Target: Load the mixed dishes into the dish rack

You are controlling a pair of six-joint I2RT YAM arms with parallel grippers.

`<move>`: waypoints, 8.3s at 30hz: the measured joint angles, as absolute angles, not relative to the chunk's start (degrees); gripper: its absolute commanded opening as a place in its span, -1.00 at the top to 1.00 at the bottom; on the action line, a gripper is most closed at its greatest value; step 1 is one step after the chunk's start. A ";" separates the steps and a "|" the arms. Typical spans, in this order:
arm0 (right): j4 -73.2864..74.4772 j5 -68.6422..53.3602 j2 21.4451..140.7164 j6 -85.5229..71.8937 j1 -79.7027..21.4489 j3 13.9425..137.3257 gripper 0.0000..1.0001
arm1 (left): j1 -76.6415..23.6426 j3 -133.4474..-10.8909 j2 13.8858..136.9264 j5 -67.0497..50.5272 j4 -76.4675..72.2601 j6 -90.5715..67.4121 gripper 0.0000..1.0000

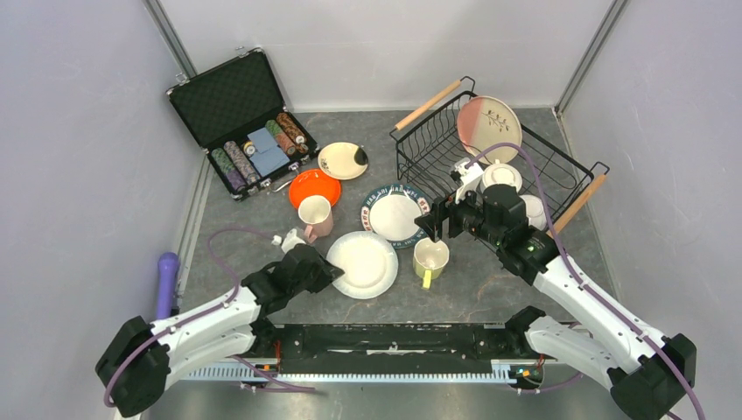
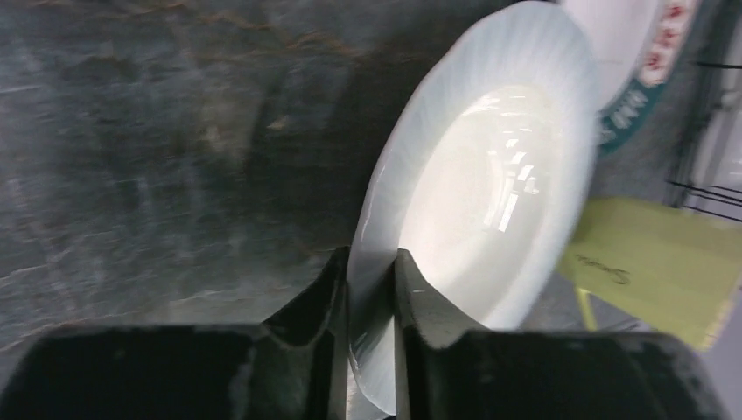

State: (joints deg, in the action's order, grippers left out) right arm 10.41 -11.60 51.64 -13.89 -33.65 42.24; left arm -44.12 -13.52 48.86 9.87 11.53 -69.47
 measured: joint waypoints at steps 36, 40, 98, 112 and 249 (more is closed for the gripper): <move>-2.44 -43.97 61.17 -23.42 -33.63 41.60 0.13 | -44.23 -22.00 21.67 -5.30 10.90 -42.06 0.95; -4.01 -46.85 62.30 -24.64 -33.65 41.21 0.46 | -44.23 -22.02 22.35 -6.15 9.63 -41.54 0.96; 5.08 -13.91 91.96 25.04 -2.11 75.00 1.00 | -44.16 -29.93 49.45 -11.31 -4.91 -30.48 -1.00; 0.34 -18.68 101.51 25.28 0.38 75.61 1.00 | -44.16 -30.35 55.29 -13.82 -6.55 -30.46 -1.00; -22.63 -49.28 72.29 -24.14 -21.56 49.28 -0.49 | -35.16 -41.76 32.75 6.66 21.56 -27.40 0.95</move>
State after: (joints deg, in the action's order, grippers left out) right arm -22.63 -49.28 72.29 -24.14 -21.56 49.28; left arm -35.16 -41.76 32.75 6.66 21.56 -27.40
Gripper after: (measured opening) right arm 0.749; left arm 0.051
